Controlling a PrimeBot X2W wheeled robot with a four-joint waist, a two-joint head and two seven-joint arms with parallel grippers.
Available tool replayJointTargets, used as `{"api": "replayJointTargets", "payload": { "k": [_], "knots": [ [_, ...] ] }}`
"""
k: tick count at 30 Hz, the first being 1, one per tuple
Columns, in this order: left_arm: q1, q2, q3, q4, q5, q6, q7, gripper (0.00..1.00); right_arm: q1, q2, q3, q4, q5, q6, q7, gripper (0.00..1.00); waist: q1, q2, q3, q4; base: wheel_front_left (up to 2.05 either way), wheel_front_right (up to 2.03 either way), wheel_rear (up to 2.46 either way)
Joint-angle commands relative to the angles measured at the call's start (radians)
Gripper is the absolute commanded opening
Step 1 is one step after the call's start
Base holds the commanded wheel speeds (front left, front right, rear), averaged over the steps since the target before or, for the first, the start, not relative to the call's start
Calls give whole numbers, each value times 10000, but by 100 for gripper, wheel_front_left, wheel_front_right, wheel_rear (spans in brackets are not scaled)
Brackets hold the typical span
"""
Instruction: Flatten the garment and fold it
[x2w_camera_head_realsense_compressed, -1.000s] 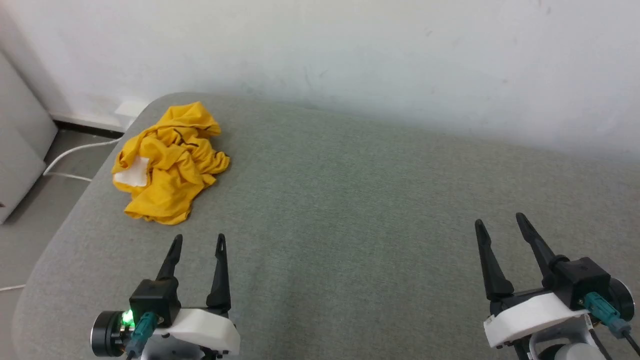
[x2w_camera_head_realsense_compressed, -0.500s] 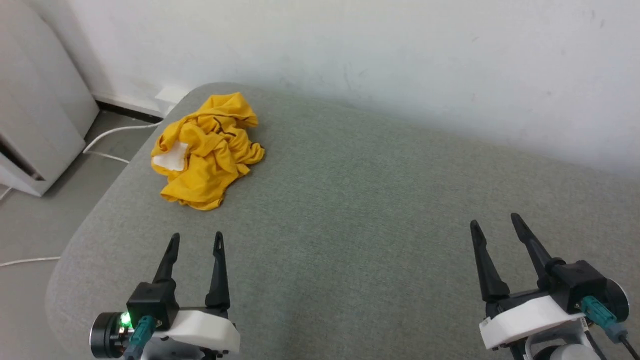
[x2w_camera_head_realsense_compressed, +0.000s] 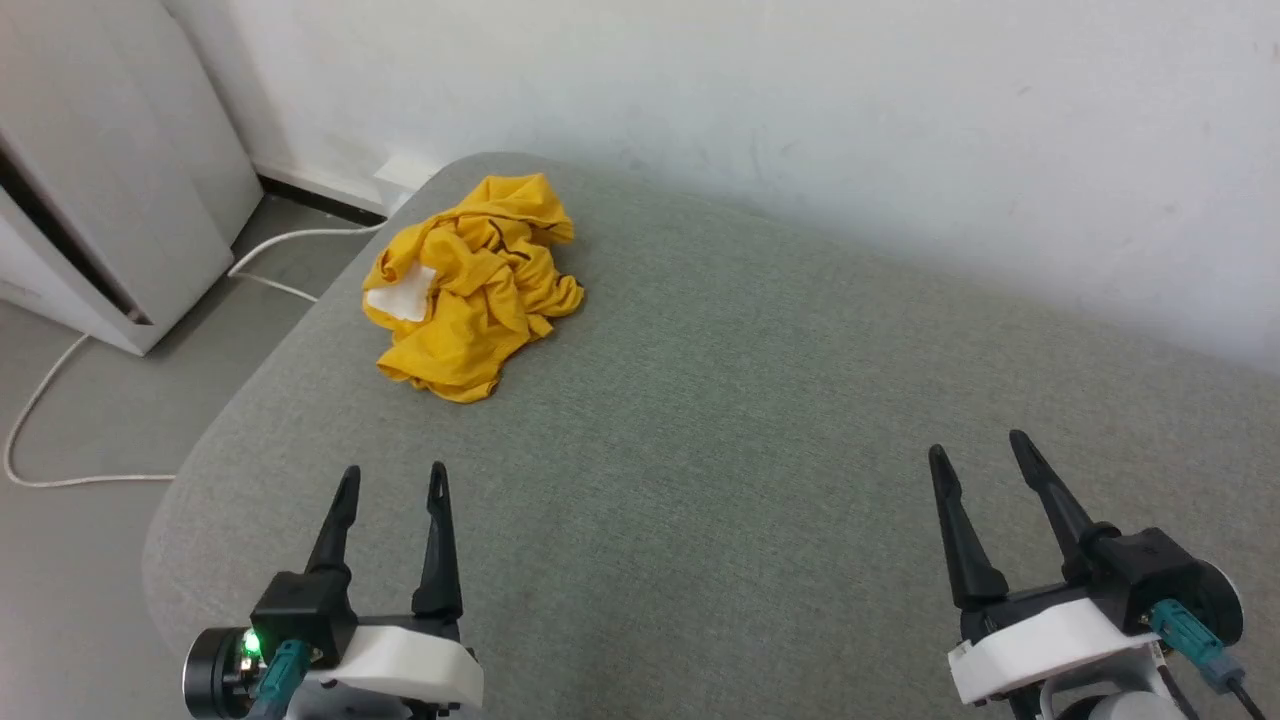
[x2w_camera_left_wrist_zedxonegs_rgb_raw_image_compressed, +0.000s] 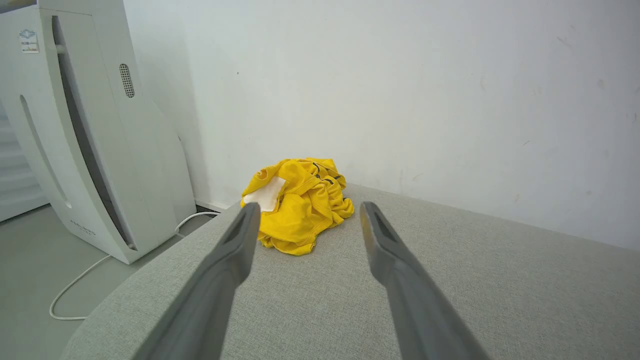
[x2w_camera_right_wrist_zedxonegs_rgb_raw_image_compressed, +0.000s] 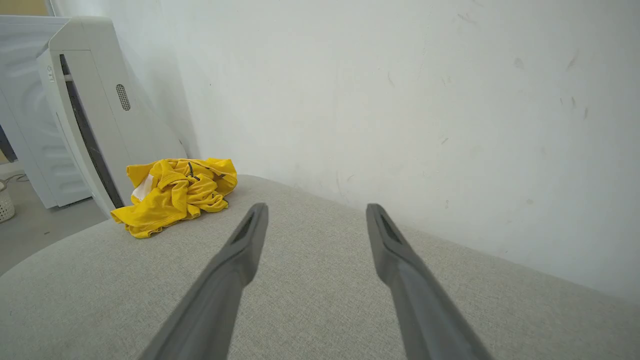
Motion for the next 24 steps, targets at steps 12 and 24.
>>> {"api": "replayJointTargets", "payload": {
  "k": [12, 24],
  "knots": [
    [194, -5, -124, -42, -196, 142, -346, 100, 77, 29, 166, 158, 183, -17, -333, 100, -1, 0, 28, 597, 0, 0, 0],
    [175, -5, -220, -41, -339, 227, -571, 100, 60, 32, 286, 212, 273, -19, -557, 100, -1, 0, 183, 1074, 0, 0, 0]
  ]
}}
